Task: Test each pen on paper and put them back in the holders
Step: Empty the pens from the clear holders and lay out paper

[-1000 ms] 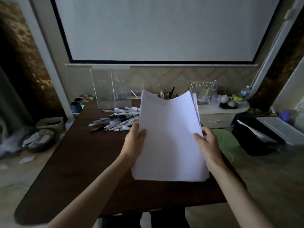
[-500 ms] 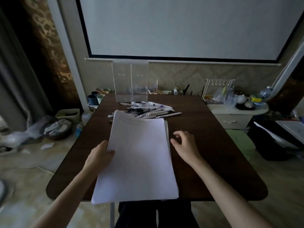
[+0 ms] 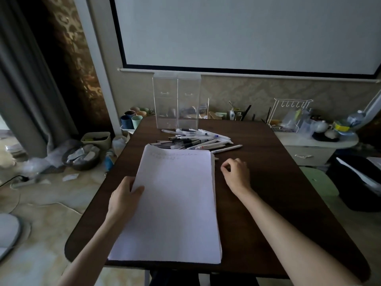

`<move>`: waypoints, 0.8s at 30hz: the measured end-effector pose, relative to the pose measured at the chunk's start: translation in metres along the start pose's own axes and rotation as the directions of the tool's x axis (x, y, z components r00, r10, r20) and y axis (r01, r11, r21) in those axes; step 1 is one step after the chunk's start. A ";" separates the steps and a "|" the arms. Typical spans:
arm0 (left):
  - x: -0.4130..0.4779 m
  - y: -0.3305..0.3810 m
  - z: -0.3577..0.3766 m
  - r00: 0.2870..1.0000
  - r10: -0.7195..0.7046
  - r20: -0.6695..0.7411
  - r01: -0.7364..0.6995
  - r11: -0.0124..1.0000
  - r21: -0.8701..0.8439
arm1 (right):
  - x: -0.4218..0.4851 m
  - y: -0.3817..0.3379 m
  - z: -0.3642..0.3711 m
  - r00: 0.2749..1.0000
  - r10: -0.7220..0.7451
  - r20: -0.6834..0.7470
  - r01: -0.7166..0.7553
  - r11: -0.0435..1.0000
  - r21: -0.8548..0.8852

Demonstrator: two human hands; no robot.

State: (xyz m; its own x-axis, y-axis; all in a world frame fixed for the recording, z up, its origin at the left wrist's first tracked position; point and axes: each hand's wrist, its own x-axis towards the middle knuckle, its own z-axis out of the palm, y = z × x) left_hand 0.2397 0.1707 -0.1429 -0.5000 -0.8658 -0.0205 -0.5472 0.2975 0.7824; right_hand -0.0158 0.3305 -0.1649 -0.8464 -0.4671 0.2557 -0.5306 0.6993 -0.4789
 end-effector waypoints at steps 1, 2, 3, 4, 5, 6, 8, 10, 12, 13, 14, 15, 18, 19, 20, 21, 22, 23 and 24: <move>0.000 -0.002 -0.002 1.000 0.016 -0.010 -0.016 0.999 -0.031 | 0.000 0.001 0.001 1.000 -0.008 0.007 0.007 1.000 0.025; -0.001 -0.004 -0.005 0.999 0.039 -0.021 -0.040 0.998 -0.050 | 0.001 0.001 0.002 1.000 -0.027 0.016 0.026 0.998 0.055; -0.001 -0.006 -0.008 0.998 0.061 -0.025 -0.062 0.996 -0.069 | 0.000 -0.001 0.003 0.998 -0.057 0.027 0.054 0.994 0.091; -0.001 -0.008 -0.012 0.996 0.081 -0.024 -0.083 0.992 -0.091 | 0.000 -0.004 0.004 0.994 -0.096 0.043 0.090 0.988 0.127; 0.000 -0.011 -0.015 0.996 0.092 -0.018 -0.094 0.989 -0.117 | -0.001 -0.008 0.006 0.989 -0.135 0.064 0.124 0.980 0.154; 0.002 -0.013 -0.020 0.995 0.099 -0.014 -0.100 0.983 -0.154 | -0.001 -0.012 0.008 0.982 -0.169 0.088 0.152 0.974 0.166; 0.006 -0.018 -0.031 0.997 0.075 -0.016 -0.077 0.962 -0.264 | 0.000 -0.021 0.015 0.972 -0.202 0.121 0.181 0.970 0.161; 0.009 -0.023 -0.045 0.998 0.059 -0.021 -0.062 0.948 -0.313 | 0.003 -0.027 0.021 0.975 -0.200 0.099 0.186 0.973 0.137; 0.010 -0.029 -0.057 0.999 0.046 -0.012 -0.047 0.956 -0.290 | 0.009 -0.031 0.026 0.982 -0.185 0.045 0.181 0.980 0.084; 0.010 -0.032 -0.060 0.999 0.034 -0.005 -0.034 0.957 -0.289 | 0.013 -0.032 0.028 0.984 -0.176 0.022 0.175 0.983 0.049; 0.009 -0.034 -0.063 1.000 0.027 0.002 -0.026 0.955 -0.296 | 0.016 -0.033 0.029 0.986 -0.164 0.010 0.164 0.986 0.018; 0.009 -0.036 -0.064 1.000 0.023 0.008 -0.020 0.953 -0.301 | 0.019 -0.033 0.030 0.989 -0.148 0.007 0.148 0.989 0.002; 0.010 -0.037 -0.060 1.000 0.017 0.014 -0.011 0.949 -0.315 | 0.025 -0.032 0.030 0.994 -0.112 -0.004 0.112 0.991 0.071; 0.011 -0.035 -0.058 1.000 0.017 0.014 -0.011 0.947 -0.320 | 0.025 -0.031 0.029 0.994 -0.111 -0.024 0.113 0.986 0.127; 0.012 -0.033 -0.055 1.000 0.022 0.009 -0.018 0.945 -0.327 | 0.024 -0.029 0.026 0.993 -0.108 -0.046 0.115 0.974 0.196; 0.012 -0.029 -0.051 1.000 0.027 0.011 -0.022 0.945 -0.327 | 0.022 -0.026 0.022 0.992 -0.101 -0.072 0.117 0.957 0.264; 0.012 -0.026 -0.045 0.999 0.035 0.016 -0.028 0.945 -0.325 | 0.020 -0.023 0.016 0.991 -0.087 -0.099 0.114 0.943 0.312; 0.012 -0.021 -0.041 0.999 0.042 0.026 -0.032 0.947 -0.320 | 0.018 -0.019 0.009 0.990 -0.070 -0.124 0.108 0.934 0.339; 0.012 -0.017 -0.034 0.998 0.054 0.037 -0.040 0.947 -0.320 | 0.016 -0.014 0.002 0.988 -0.049 -0.149 0.100 0.929 0.357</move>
State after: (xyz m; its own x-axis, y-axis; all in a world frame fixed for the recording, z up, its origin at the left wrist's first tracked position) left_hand 0.2658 0.1417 -0.1355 -0.5537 -0.8327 -0.0011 -0.2836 0.1873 0.9405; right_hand -0.0215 0.3127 -0.1556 -0.8166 -0.4147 0.4014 -0.5615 0.4095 -0.7191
